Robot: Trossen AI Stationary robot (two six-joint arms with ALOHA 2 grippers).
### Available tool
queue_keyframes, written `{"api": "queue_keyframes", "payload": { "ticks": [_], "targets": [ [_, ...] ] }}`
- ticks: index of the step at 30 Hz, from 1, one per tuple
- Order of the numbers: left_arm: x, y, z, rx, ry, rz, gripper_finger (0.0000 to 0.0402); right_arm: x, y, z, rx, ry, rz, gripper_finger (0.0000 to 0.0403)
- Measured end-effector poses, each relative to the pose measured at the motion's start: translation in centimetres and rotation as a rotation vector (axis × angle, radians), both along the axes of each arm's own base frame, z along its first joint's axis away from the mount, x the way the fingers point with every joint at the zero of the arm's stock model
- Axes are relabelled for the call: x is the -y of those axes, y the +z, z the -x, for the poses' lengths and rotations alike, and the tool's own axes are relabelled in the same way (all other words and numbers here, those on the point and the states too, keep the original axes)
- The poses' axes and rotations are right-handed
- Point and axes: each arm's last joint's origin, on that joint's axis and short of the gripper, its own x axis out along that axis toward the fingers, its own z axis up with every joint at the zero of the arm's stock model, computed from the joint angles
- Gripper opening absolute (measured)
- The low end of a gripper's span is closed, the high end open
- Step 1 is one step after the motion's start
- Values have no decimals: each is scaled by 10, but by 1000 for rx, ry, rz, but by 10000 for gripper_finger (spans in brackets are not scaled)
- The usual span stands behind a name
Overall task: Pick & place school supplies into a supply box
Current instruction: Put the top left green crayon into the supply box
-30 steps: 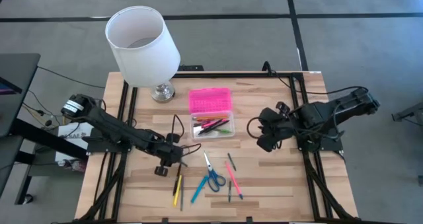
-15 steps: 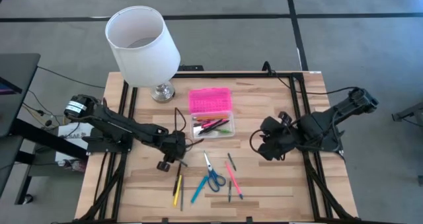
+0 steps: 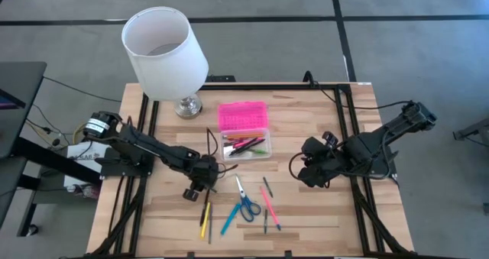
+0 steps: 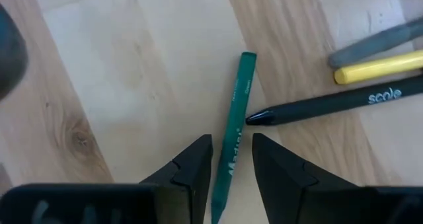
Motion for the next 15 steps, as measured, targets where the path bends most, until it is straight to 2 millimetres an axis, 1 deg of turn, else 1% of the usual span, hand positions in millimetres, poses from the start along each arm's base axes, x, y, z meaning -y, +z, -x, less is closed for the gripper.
{"api": "queue_keyframes", "payload": {
  "ticks": [4,6,15],
  "targets": [
    [-1,0,0,-16,73,-14,106,1,0,-1,0,-6,1,87],
    [-1,0,1,-23,115,-10,99,2,0,-1,-1,-8,1,87],
    [-3,-2,1,-49,316,-4,21,7,0,-3,1,-27,14,87]
  ]
}}
